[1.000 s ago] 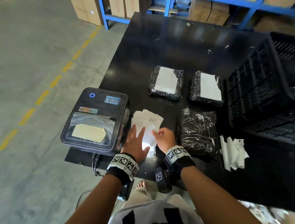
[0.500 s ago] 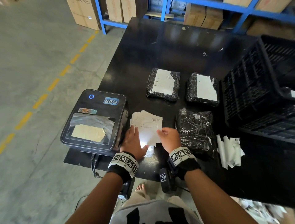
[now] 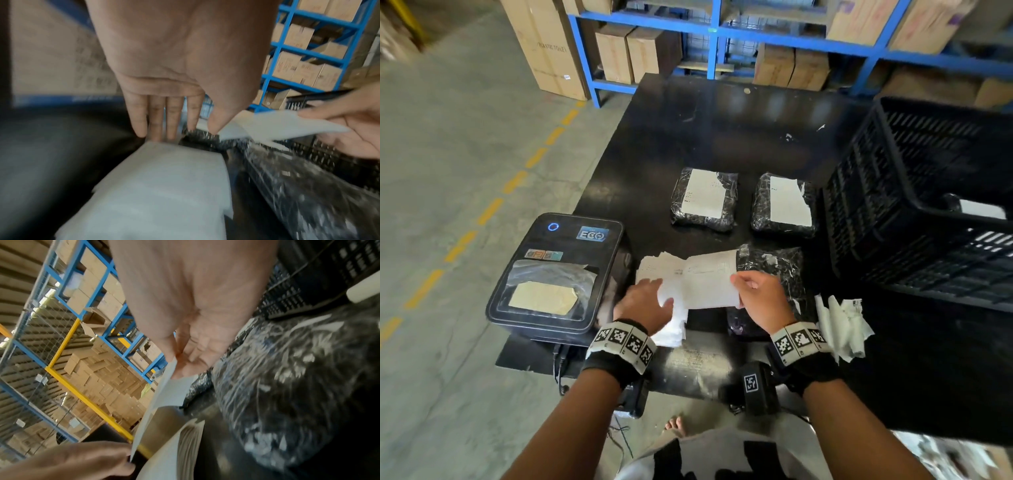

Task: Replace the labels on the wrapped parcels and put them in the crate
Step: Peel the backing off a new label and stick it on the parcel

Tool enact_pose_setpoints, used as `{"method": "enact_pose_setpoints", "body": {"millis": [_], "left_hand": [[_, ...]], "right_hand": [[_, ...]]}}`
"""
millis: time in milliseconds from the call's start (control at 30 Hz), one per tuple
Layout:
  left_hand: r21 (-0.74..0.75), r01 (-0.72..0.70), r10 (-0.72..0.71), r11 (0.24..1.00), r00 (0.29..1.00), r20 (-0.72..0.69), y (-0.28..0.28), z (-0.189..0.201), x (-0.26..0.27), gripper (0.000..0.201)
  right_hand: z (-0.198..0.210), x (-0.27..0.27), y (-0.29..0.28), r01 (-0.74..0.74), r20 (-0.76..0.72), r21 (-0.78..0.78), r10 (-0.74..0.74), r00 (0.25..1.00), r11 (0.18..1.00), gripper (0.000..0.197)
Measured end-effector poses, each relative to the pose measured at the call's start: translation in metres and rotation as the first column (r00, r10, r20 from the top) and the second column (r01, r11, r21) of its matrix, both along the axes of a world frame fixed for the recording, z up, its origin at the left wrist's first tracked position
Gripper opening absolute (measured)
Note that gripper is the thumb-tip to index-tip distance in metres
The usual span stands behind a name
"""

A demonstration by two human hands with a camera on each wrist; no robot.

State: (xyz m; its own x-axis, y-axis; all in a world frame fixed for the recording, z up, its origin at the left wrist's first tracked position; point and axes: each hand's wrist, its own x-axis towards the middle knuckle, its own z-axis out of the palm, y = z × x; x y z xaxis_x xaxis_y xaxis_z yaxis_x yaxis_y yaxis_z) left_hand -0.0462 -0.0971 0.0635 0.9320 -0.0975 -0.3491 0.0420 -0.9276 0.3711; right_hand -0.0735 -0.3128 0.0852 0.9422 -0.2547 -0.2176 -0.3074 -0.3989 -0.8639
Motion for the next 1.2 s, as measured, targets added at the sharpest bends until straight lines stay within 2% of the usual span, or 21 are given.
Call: {"method": "enact_pose_setpoints", "body": {"millis": [67, 133, 200, 300, 367, 467, 633, 700, 767, 833, 967, 1200], "left_hand": [[-0.095, -0.048, 0.055, 0.994, 0.996, 0.076, -0.005, 0.022, 0.005, 0.040], [-0.226, -0.048, 0.084, 0.973, 0.984, 0.156, -0.019, 0.041, 0.007, 0.031], [-0.334, 0.083, 0.015, 0.939, 0.960, 0.279, -0.039, 0.055, 0.005, 0.032], [-0.306, 0.331, -0.209, 0.892, 0.905, 0.370, -0.078, 0.062, -0.004, 0.043], [-0.299, 0.398, -0.298, 0.867, 0.896, 0.328, -0.097, 0.058, -0.007, 0.051], [-0.338, 0.425, -0.346, 0.840, 0.899, 0.270, -0.114, 0.053, -0.010, 0.055], [-0.430, 0.422, -0.342, 0.798, 0.905, 0.252, -0.134, 0.061, -0.023, 0.052], [-0.548, 0.417, -0.347, 0.725, 0.909, 0.232, -0.142, 0.062, -0.027, 0.050], [-0.593, 0.436, -0.365, 0.677, 0.899, 0.243, -0.148, 0.061, -0.030, 0.048], [-0.597, 0.448, -0.372, 0.665, 0.892, 0.255, -0.153, 0.059, -0.031, 0.046], [-0.669, 0.372, -0.341, 0.644, 0.922, 0.184, -0.159, 0.051, -0.029, 0.046], [-0.760, 0.282, -0.332, 0.586, 0.939, 0.092, -0.170, 0.057, -0.029, 0.038]], "right_hand": [[0.007, -0.004, -0.017, 0.026, 0.006, 0.032, -0.026, 1.000, 0.999, 0.015], [0.013, -0.007, -0.032, 0.047, -0.001, 0.058, -0.047, 0.999, 0.997, 0.022], [0.019, -0.009, -0.042, 0.068, -0.013, 0.101, -0.067, 0.998, 0.993, 0.028], [0.030, -0.015, -0.050, 0.107, -0.002, 0.196, -0.109, 0.994, 0.975, 0.012], [0.034, -0.019, -0.055, 0.119, 0.007, 0.259, -0.126, 0.992, 0.958, 0.008], [0.040, -0.027, -0.063, 0.154, 0.000, 0.337, -0.163, 0.987, 0.929, 0.007], [0.040, -0.035, -0.077, 0.247, -0.064, 0.471, -0.247, 0.967, 0.847, 0.009], [0.040, -0.038, -0.080, 0.252, -0.068, 0.534, -0.256, 0.964, 0.807, 0.011], [0.041, -0.042, -0.083, 0.252, -0.069, 0.595, -0.264, 0.962, 0.763, 0.012], [0.043, -0.046, -0.086, 0.243, -0.074, 0.658, -0.260, 0.963, 0.713, 0.012], [0.044, -0.053, -0.095, 0.195, -0.067, 0.739, -0.219, 0.973, 0.644, 0.015], [0.041, -0.062, -0.103, 0.135, -0.013, 0.661, -0.168, 0.986, 0.738, 0.011]]}}
